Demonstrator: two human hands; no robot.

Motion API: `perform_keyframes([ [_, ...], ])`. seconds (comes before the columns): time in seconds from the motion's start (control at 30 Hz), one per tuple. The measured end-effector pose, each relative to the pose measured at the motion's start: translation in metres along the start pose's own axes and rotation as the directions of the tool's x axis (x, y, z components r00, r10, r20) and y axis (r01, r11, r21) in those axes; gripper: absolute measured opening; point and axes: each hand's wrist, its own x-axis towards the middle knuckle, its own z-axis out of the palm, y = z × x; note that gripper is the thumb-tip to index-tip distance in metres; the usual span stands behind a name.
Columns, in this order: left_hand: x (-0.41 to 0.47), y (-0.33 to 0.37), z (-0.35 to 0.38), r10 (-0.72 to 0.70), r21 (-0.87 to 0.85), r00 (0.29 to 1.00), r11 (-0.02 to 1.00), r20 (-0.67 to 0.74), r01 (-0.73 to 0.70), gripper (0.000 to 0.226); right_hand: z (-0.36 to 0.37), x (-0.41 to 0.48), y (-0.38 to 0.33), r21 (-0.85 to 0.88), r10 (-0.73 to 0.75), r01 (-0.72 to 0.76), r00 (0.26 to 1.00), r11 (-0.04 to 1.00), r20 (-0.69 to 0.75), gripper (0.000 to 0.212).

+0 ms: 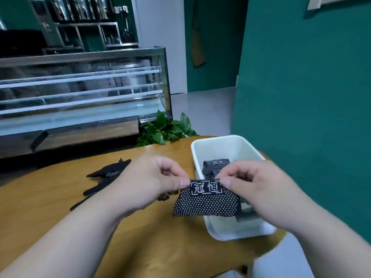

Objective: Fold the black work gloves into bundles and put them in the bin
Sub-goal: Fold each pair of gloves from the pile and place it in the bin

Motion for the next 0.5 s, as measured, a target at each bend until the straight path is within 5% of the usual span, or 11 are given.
perform_keyframes([
  [0.27, 0.112, 0.02, 0.056, -0.031, 0.322, 1.0, 0.946, 0.003, 0.028, 0.008, -0.065, 0.084, 0.047, -0.382, 0.156, -0.167, 0.986, 0.909, -0.059, 0.013],
  [0.5, 0.162, -0.014, 0.112, -0.024, 0.789, 0.997, 0.613, 0.078, -0.047, 0.012, -0.047, 0.128, 0.097, -0.748, 0.309, -0.216, 0.951, 0.627, -0.015, 0.019],
])
